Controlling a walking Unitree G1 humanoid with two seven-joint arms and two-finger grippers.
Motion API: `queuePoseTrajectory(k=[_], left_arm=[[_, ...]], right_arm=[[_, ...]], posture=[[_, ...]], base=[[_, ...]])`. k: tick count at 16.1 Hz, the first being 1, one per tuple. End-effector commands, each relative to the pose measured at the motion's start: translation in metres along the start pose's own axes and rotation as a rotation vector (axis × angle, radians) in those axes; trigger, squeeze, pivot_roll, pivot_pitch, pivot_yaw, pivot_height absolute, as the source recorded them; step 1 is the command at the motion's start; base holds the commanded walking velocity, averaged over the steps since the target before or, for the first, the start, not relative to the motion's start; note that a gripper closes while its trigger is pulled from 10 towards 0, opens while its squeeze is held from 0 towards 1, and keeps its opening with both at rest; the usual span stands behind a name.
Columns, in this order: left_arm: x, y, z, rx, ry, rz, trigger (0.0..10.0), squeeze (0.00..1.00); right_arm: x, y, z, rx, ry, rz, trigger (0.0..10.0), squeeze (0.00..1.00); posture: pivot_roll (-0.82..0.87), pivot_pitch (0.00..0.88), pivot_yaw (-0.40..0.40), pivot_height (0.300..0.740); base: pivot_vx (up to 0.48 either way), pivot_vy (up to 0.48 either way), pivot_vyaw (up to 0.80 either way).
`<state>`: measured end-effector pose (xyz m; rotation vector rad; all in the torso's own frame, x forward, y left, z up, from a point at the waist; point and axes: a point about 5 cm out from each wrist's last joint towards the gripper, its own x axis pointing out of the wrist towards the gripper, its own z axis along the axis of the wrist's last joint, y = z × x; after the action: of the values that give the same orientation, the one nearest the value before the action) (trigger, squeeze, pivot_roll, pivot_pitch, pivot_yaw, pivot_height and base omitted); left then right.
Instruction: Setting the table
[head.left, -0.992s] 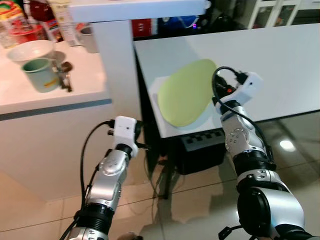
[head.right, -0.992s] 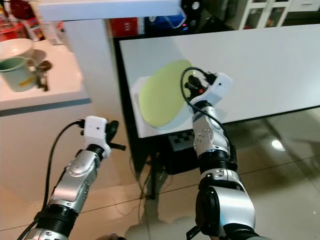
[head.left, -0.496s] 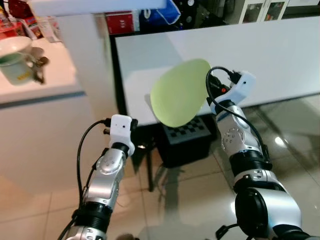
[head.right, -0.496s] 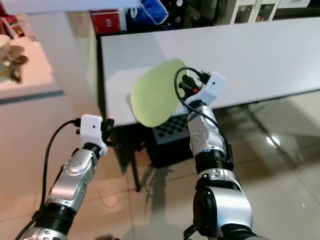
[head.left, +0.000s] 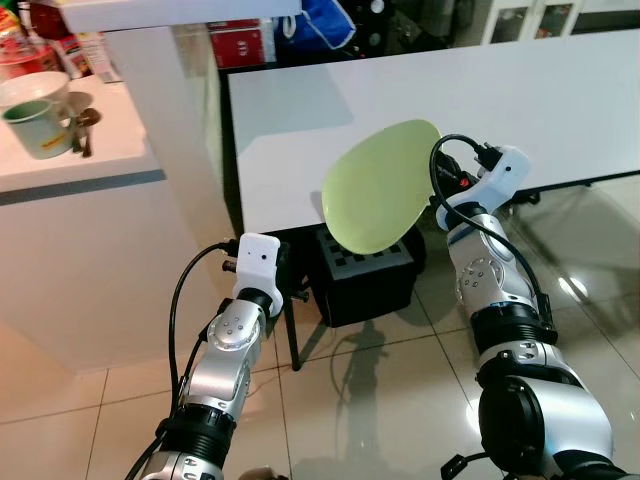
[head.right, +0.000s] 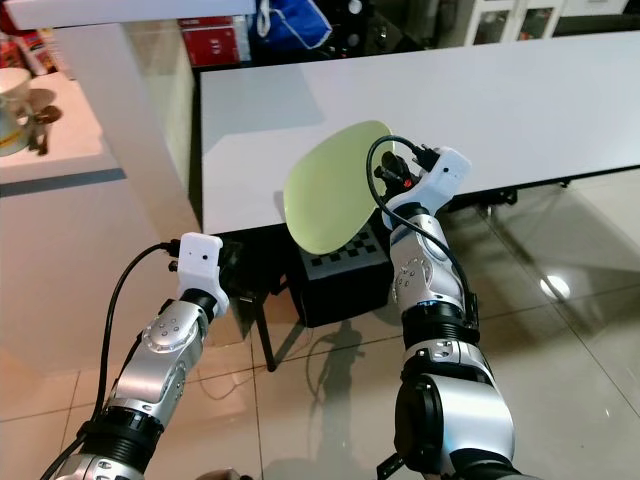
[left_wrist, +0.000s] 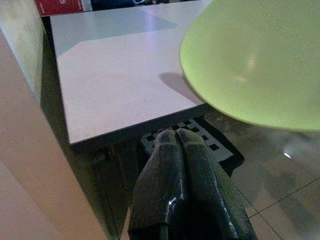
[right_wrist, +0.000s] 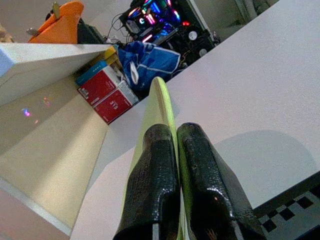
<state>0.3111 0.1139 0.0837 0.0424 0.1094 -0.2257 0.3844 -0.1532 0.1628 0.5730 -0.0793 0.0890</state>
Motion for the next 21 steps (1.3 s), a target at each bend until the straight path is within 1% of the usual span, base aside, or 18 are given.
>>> queuePoseTrajectory(k=[1,2,7,12,13,15,19,21], left_arm=[[0.0012,0.0039,0.002,0.019,-0.008,0.023,10.0,0.0],[0.0011,0.0046,0.0031,0.043,-0.013,0.033,10.0,0.0],[0.0013,0.0071,0.0031,0.038,-0.006,0.054,10.0,0.0],[0.0017,0.007,0.0017,0.052,0.003,0.058,10.0,0.0],[0.002,0.0072,0.0,0.038,0.015,0.06,10.0,0.0],[0.0024,0.0072,-0.0022,0.045,0.028,0.062,10.0,0.0],[0.0043,0.0076,-0.0006,0.058,0.027,0.059,10.0,0.0],[0.0051,0.0063,-0.0009,0.048,0.031,0.056,10.0,0.0]], right_arm=[[0.0045,0.0104,0.008,-0.007,-0.026,0.036,10.0,0.0],[0.0045,0.0103,0.0079,-0.007,-0.025,0.036,10.0,0.0],[0.0039,0.0111,0.0065,-0.008,-0.019,0.039,10.0,0.0],[0.0033,0.0104,0.0064,-0.008,-0.02,0.036,10.0,0.0],[0.0033,0.0102,0.0065,-0.008,-0.02,0.034,10.0,0.0],[0.003,0.0095,0.0065,-0.008,-0.019,0.033,10.0,0.0],[0.0025,0.0093,0.007,-0.009,-0.021,0.03,10.0,0.0],[0.0025,0.0088,0.0077,-0.01,-0.024,0.03,10.0,0.0]], posture=[[0.03,0.0,0.038,0.74],[0.03,0.0,0.037,0.74],[0.03,0.0,0.037,0.74],[0.02,0.0,0.038,0.74],[0.02,0.0,0.039,0.74],[0.02,0.0,0.039,0.74],[0.02,0.0,0.041,0.74],[0.01,0.0,0.043,0.74]], base=[[0.0,0.0,0.0],[0.0,0.0,0.0],[0.0,-0.47,0.0],[0.0,-0.437,0.0],[0.0,0.0,0.0],[0.0,0.0,0.0],[0.448,0.0,0.0],[0.48,0.0,0.0]])
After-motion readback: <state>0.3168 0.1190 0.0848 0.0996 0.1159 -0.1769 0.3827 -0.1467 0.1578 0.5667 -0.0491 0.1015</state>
